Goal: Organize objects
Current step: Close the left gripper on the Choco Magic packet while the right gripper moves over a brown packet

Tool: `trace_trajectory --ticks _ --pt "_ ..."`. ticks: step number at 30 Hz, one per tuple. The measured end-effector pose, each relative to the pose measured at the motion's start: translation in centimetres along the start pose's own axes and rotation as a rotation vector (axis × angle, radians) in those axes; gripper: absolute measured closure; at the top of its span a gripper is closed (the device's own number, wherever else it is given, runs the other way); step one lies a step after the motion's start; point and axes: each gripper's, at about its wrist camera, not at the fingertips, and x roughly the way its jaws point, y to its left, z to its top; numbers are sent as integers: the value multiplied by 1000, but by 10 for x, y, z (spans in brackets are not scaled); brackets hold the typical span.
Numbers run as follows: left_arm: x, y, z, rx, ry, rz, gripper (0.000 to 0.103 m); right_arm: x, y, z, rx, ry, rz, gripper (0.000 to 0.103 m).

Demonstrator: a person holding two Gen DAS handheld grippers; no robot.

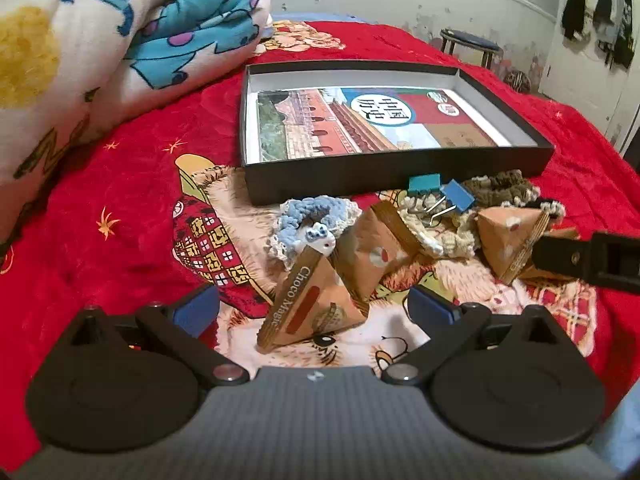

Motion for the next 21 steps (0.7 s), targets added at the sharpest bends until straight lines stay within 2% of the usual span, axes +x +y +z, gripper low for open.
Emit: trace_trajectory --ticks 2,6,11,12,13,21 --pt "2 -2 -2 19 -6 4 0 3 -2 0 19 2 8 1" --pt "5 -3 -2 28 -5 0 1 6 -3 1 33 8 18 11" --pt "10 -1 -3 21 5 17 8 8 -4 0 37 22 -4 19" --pt "11 0 -3 16 10 18 10 9 -5 0 44 24 -12 27" --pt "12 1 -3 5 15 16 11 9 -7 0 50 26 -17 30" --pt "15 6 -6 -49 31 21 22 13 -13 1 94 24 -11 44"
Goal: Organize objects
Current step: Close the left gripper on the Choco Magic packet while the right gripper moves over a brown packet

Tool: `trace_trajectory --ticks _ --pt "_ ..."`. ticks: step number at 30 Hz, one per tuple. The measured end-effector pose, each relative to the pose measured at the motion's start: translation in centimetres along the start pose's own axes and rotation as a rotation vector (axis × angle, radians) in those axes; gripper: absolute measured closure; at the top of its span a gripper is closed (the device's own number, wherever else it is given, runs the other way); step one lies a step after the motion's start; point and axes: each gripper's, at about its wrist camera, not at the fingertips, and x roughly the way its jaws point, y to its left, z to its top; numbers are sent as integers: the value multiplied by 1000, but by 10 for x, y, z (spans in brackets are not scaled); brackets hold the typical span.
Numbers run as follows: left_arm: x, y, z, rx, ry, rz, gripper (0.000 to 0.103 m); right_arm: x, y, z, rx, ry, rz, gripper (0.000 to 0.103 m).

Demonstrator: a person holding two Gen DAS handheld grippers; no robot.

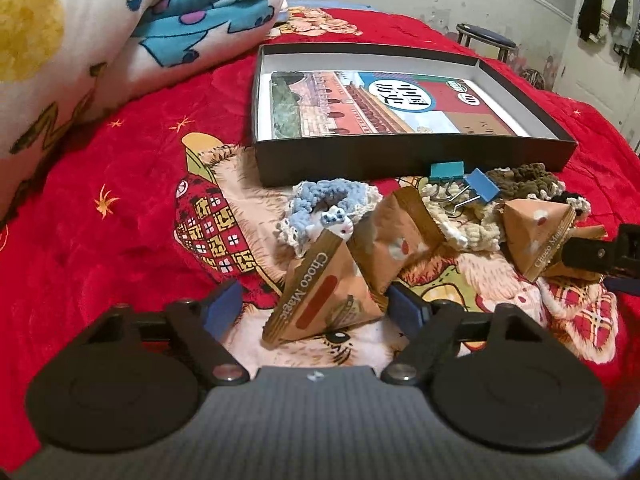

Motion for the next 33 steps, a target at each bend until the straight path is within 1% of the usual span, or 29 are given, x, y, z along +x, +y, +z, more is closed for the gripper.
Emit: trace_trajectory --ticks 2,3,5,7,8,9,11,13,15,18,22,28,33 --pt "-1 -2 -1 16 -5 8 29 2 2 0 -6 -2 0 46" --pt "-1 -3 -1 31 -14 2 36 3 3 0 -7 -2 -3 46" --pt "-3 -7 -3 56 -33 -5 39 5 4 1 -12 -3 -8 46" --pt "-4 -10 -5 75 -48 0 40 5 4 2 -1 -12 -3 46" --pt "-4 -11 -5 73 -56 0 35 6 3 2 8 -11 0 46" --pt "-4 -10 -6 65 -66 2 33 7 1 3 20 -9 4 46" --pt "-3 -10 -6 64 -56 1 33 9 -1 4 36 -1 -1 47" --pt "-3 -10 -3 67 -46 1 38 10 -3 4 51 1 -5 48" --pt "-4 -11 -3 71 -43 -5 45 11 -4 4 64 -5 -12 49" --pt "-6 -15 -4 101 -47 -2 50 12 -6 5 81 -7 -10 49" --pt "-7 -22 -3 142 -49 18 50 14 -8 4 101 -6 -5 48" --pt "-5 -17 0 101 -22 10 49 14 -6 2 92 -17 -21 51" --pt "-6 -21 -1 123 -31 31 49 14 -7 2 120 -12 -6 56"
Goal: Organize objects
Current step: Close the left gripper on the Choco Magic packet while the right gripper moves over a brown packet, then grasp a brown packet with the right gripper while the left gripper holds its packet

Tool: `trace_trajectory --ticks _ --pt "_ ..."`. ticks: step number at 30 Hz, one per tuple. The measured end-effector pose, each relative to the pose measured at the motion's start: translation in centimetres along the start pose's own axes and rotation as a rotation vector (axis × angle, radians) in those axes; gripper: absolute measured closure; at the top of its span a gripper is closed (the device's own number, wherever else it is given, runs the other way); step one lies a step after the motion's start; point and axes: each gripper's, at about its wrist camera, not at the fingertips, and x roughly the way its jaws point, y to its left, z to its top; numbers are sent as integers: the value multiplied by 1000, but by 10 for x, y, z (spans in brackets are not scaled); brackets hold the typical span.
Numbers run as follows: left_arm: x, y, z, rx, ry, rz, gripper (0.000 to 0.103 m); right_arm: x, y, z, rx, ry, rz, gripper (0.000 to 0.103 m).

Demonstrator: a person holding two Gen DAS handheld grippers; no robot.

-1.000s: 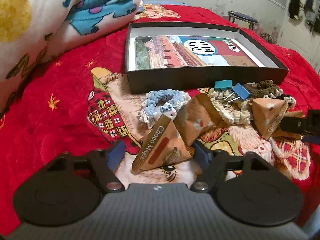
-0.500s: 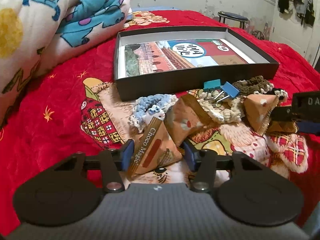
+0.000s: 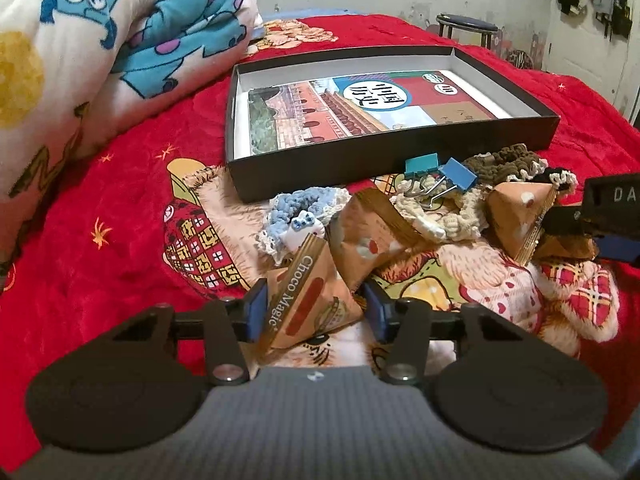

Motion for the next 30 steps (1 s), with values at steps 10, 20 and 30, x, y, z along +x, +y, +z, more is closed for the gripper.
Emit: trace_trajectory --ticks 10,20,30 --pt "-4 -1 -4 31 -16 16 50 -7 2 -3 -28 -14 -26 58" --pt "-4 -7 -8 68 -38 35 50 -18 -6 -6 21 -19 -11 59" --pt "1 -8 -11 67 -52 38 46 -23 -8 -7 35 -30 -18 59"
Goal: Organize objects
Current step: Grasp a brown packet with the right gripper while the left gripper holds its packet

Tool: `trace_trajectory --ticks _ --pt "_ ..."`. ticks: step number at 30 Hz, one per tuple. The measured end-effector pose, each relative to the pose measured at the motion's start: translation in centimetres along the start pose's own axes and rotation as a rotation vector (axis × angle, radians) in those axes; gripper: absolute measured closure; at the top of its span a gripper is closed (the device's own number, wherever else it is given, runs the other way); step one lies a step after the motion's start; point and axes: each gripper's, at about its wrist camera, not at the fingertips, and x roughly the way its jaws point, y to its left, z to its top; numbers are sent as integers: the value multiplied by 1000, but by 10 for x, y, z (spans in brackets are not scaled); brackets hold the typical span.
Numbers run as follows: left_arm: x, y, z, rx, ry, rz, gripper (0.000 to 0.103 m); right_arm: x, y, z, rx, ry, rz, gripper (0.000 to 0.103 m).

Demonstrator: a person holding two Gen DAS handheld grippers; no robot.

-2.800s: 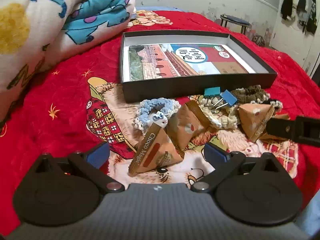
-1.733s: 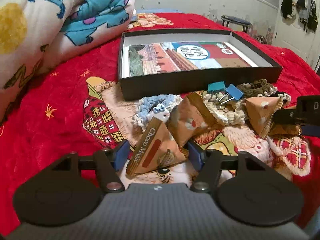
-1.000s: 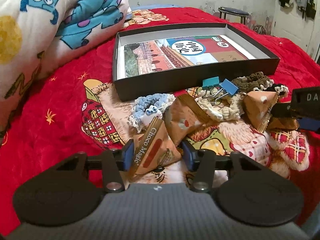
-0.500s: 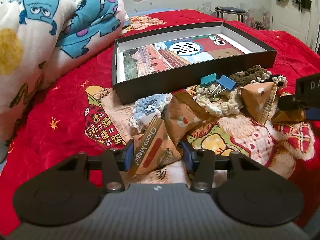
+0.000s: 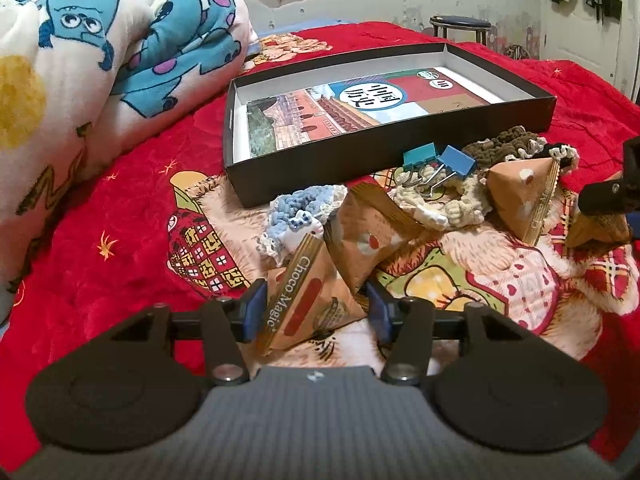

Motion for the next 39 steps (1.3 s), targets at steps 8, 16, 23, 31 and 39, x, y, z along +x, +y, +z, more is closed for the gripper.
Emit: trace_trajectory --ticks 8,16,23,31,39 --pt "0 6 -2 -32 -15 -32 51 -13 -3 0 17 -48 12 59" --pt "-3 5 0 -31 -18 -27 52 -18 1 2 2 -65 56 62" --pt "-3 2 -1 -14 -27 -16 52 -12 -7 -2 40 -7 76 63" --pt "-5 4 -3 -25 -19 -16 51 0 -28 -4 166 73 132 64" --pt "-5 7 -2 -55 -13 -29 51 10 -15 -6 107 86 92 62"
